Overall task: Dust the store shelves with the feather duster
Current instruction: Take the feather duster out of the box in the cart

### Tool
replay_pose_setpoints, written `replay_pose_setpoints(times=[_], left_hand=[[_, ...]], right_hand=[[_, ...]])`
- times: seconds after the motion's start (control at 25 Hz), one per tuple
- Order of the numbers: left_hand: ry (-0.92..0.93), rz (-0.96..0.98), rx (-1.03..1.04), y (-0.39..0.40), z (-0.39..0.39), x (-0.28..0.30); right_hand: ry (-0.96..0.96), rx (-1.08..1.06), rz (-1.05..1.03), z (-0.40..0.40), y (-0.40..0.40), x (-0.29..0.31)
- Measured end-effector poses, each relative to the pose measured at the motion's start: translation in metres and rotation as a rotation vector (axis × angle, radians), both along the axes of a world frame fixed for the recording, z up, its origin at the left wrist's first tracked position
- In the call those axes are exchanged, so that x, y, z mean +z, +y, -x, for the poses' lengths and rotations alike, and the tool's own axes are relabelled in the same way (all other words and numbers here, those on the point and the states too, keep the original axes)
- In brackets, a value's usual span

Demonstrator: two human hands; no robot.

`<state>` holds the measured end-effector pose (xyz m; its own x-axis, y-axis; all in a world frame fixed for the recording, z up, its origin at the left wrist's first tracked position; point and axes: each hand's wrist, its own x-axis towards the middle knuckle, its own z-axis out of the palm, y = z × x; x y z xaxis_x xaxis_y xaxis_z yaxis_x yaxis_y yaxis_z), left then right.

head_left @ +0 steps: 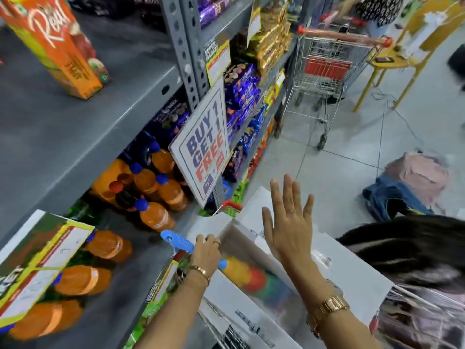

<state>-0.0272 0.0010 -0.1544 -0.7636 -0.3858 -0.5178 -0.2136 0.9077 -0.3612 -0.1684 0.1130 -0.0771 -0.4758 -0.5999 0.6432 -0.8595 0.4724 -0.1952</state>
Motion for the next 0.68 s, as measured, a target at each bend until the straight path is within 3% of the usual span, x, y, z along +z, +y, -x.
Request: replay_pose_setpoints(times=[0.28, 0.52, 0.68], left_hand=[[0.035, -0.127, 0.074, 0.001, 0.012, 0.105], [0.004, -0.044, -0.071, 0.015, 0.028, 0.23], [0.061, 0.153, -0.159, 0.016, 0.035, 0.331]], right_hand=[[-0.01, 0.015, 0.072, 0.002, -0.025, 0.075], [-0.015, -0.026, 0.189, -0.001, -0.047, 0.179], [0.0, -0.03, 0.327, -0.011, -0.06, 0.275]])
